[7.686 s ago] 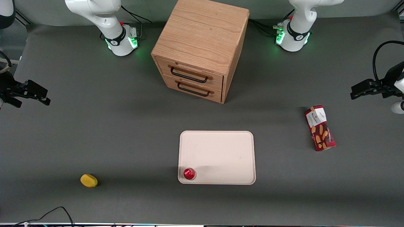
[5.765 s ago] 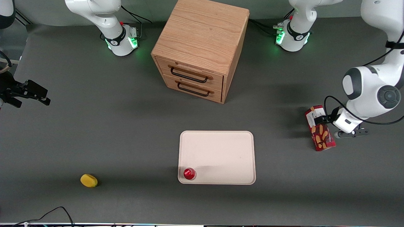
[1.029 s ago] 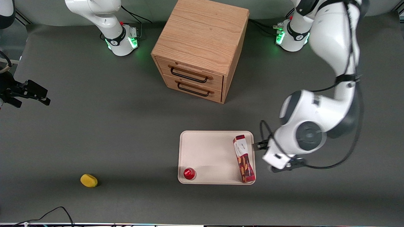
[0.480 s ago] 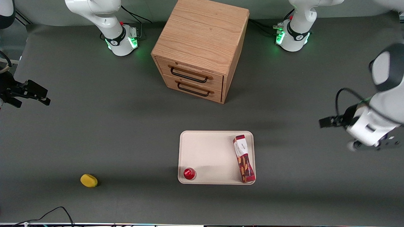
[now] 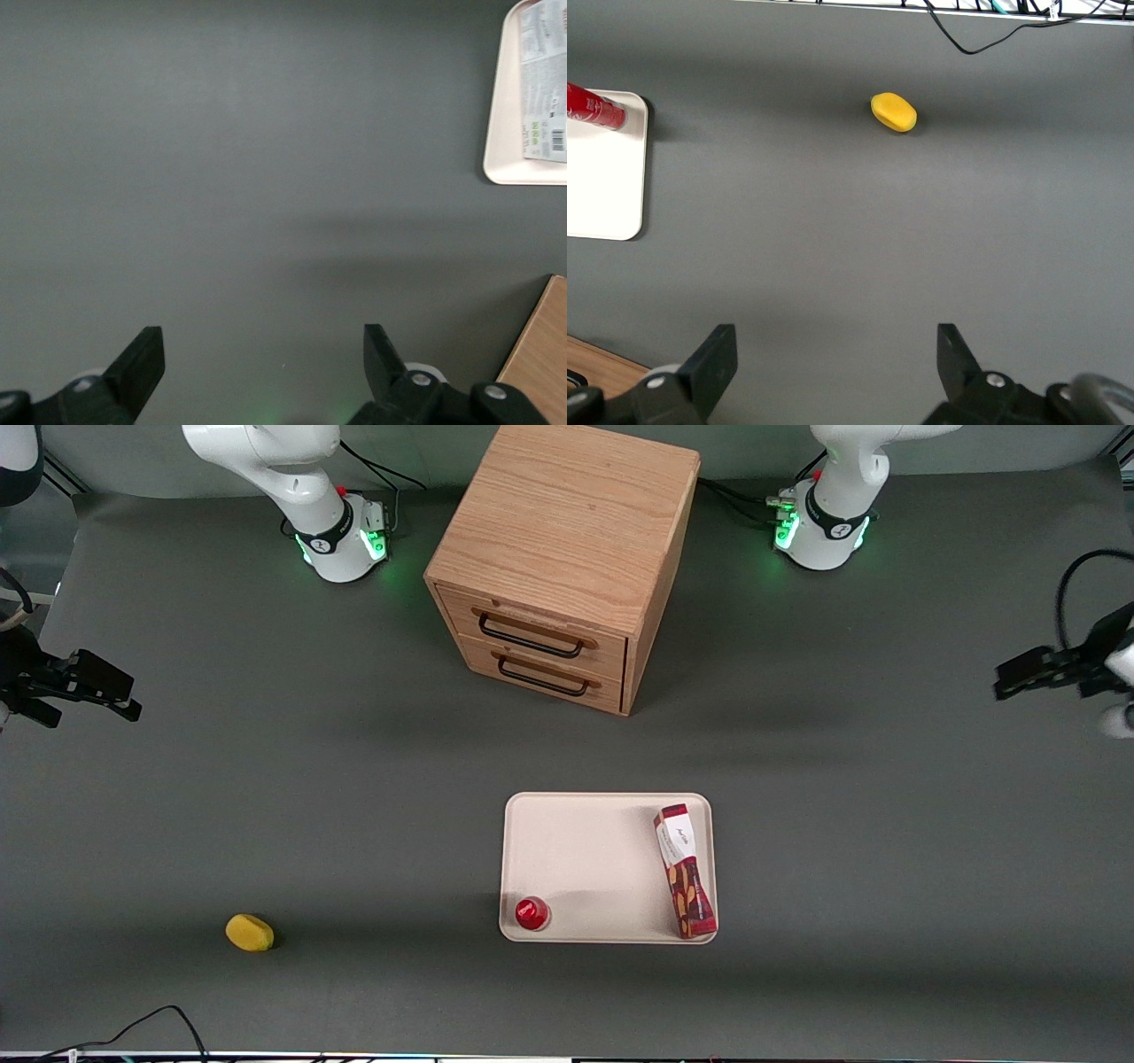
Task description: Place red cookie box on tray
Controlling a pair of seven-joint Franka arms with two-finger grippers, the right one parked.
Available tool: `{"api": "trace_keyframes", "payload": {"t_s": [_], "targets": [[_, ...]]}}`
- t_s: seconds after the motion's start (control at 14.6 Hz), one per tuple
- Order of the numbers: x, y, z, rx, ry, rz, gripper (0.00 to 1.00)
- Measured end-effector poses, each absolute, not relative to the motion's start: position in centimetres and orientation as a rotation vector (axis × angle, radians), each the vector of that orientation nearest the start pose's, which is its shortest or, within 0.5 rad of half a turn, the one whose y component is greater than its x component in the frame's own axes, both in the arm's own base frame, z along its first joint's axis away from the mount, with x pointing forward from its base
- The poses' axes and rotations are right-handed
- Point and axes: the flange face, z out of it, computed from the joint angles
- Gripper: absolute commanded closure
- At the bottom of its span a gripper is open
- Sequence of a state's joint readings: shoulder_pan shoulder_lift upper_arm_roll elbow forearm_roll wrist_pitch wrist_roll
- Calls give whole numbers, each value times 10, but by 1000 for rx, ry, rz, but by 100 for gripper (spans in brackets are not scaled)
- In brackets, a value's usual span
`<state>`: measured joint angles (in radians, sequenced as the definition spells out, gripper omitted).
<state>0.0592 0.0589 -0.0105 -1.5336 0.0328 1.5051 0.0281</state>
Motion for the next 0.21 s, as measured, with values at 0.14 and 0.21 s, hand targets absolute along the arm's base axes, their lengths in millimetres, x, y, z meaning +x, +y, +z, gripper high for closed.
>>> {"api": "trace_keyframes", "payload": {"t_s": [0.14,0.21], "targets": [[562,41,606,-3112,-61,143,0],[562,40,605,-3113,-59,143,0]]}}
